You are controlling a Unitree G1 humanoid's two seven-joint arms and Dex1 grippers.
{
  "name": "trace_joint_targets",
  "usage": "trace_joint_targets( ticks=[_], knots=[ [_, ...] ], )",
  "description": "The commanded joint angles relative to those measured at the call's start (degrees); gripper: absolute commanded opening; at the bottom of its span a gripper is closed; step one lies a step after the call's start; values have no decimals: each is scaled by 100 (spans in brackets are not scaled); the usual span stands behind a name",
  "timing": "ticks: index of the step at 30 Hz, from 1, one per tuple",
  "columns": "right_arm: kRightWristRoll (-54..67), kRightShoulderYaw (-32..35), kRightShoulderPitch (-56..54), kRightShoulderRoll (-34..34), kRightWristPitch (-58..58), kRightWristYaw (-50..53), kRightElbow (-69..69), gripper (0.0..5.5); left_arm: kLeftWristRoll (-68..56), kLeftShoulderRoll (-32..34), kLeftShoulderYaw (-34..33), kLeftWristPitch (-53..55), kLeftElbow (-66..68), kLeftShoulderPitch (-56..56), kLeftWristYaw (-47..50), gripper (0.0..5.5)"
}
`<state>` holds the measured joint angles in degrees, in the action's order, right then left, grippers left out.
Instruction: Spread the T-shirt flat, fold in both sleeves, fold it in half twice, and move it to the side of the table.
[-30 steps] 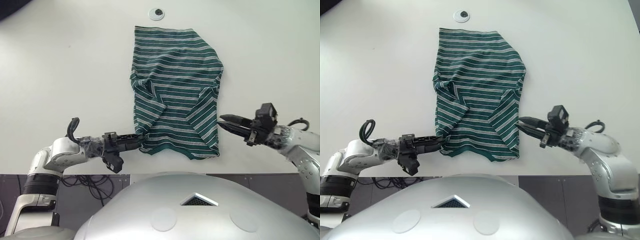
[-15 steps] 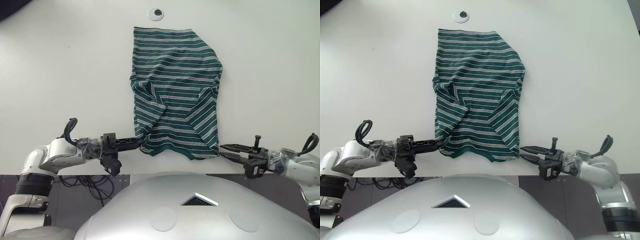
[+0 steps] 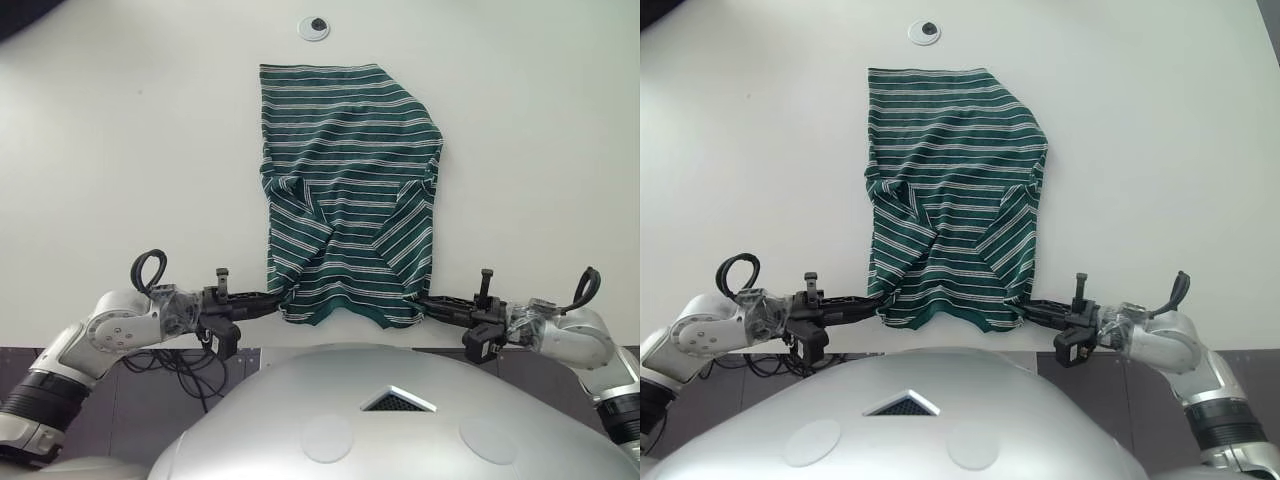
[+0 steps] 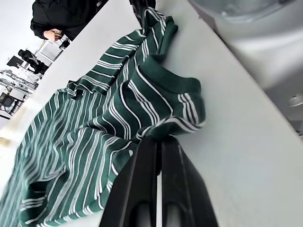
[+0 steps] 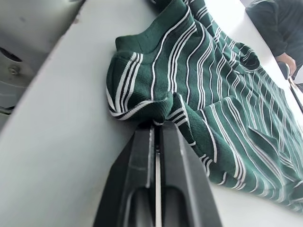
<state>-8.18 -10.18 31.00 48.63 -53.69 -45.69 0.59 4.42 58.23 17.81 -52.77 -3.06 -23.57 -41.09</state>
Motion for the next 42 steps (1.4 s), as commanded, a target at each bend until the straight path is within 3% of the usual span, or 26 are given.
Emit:
trace_joint_targets(
  ticks=[1, 7, 9, 12, 14, 22, 27, 35, 38, 42],
  knots=[
    [1406, -422, 529, 775, 1418, -871, -654, 2, -1029, 472, 111, 867, -421, -286, -575, 0],
    [4702, 30, 1228, 1898, 3743, -2120, -2229, 2, -4806, 2097, -313, 3128, -2178, -1360, -2356, 0],
    [5296, 333, 1133, 1786, 4059, -2206, -2434, 2, -5611, 2069, -693, 3520, -2439, -1359, -2621, 0],
    [5844, 745, 646, 1361, 4468, -2076, -2494, 2, -6348, 1485, -1161, 4096, -2511, -764, -2504, 0],
    [5884, 871, 175, 998, 4654, -1849, -2336, 2, -6282, 870, -1170, 4448, -2338, 3, -2036, 0],
    [4824, 649, -2440, -461, 5686, -624, -589, 2, -3746, -1462, -574, 5315, 284, 2923, -560, 0],
    [3796, 481, -3844, -1122, 6054, -3, 718, 2, -2824, -2428, -557, 5223, 1991, 4186, -479, 0],
    [2692, 347, -5350, -1925, 6020, 186, 2824, 2, -1742, -3180, -725, 5121, 4412, 5556, -82, 0],
    [2470, 440, -5555, -2082, 5903, 251, 3315, 58, -1415, -3352, -749, 4999, 4995, 5756, 22, 40],
    [2209, 715, -6090, -2282, 5730, 755, 4295, 115, -1478, -3427, -1309, 5281, 5877, 6265, 455, 90]
  ],
)
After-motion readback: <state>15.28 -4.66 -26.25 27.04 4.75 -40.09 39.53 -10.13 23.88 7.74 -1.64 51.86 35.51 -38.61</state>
